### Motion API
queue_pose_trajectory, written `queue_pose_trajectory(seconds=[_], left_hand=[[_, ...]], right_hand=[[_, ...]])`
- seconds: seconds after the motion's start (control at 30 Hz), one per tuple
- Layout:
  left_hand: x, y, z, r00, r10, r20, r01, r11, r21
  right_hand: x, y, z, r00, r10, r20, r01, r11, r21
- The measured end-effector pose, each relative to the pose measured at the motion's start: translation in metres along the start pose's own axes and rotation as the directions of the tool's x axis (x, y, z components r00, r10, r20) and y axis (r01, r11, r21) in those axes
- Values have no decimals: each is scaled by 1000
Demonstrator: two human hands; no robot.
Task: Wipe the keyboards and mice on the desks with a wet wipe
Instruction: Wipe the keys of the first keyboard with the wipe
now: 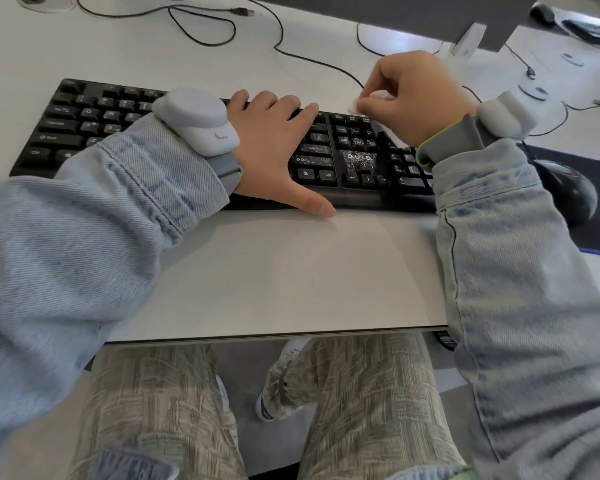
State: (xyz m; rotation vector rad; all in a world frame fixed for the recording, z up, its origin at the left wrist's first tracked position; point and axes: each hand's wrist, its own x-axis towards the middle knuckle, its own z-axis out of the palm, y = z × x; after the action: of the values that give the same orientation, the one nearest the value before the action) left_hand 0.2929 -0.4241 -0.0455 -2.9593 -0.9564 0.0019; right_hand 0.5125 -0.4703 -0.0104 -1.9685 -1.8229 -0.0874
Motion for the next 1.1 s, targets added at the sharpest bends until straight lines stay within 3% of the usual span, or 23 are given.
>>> queue_pose_trajectory(seconds=[0.17, 0.37, 0.5, 0.6, 0.73, 0.93, 1.1], left_hand=[[1, 0, 1, 1000, 6, -19, -6, 1000, 6], [0, 1, 0, 1000, -2, -1, 2, 1000, 5], [0, 1, 0, 1000, -6, 5, 6, 1000, -3], [0, 0, 0, 1000, -5, 1, 5, 1000, 3], [1, 0, 0, 1000, -5, -1, 6, 1000, 12], [-1, 1, -2, 1000, -10, 20, 10, 1000, -8], [-1, 1, -3, 1000, -10, 23, 10, 1000, 1]], right_hand=[[-2, -26, 10, 983, -149, 103, 153, 988, -29], [-4, -9, -7, 975, -63, 213, 89, 990, -114], [-5, 2, -11, 994, 1, 108, 16, 987, -161], [-5, -6, -6, 998, -40, 52, 43, 998, -51], [-4, -21, 4, 984, -110, 137, 117, 992, -38], [-6, -2, -12, 977, 15, 212, 18, 988, -155], [-7, -1, -13, 998, 2, 57, 4, 995, -99]])
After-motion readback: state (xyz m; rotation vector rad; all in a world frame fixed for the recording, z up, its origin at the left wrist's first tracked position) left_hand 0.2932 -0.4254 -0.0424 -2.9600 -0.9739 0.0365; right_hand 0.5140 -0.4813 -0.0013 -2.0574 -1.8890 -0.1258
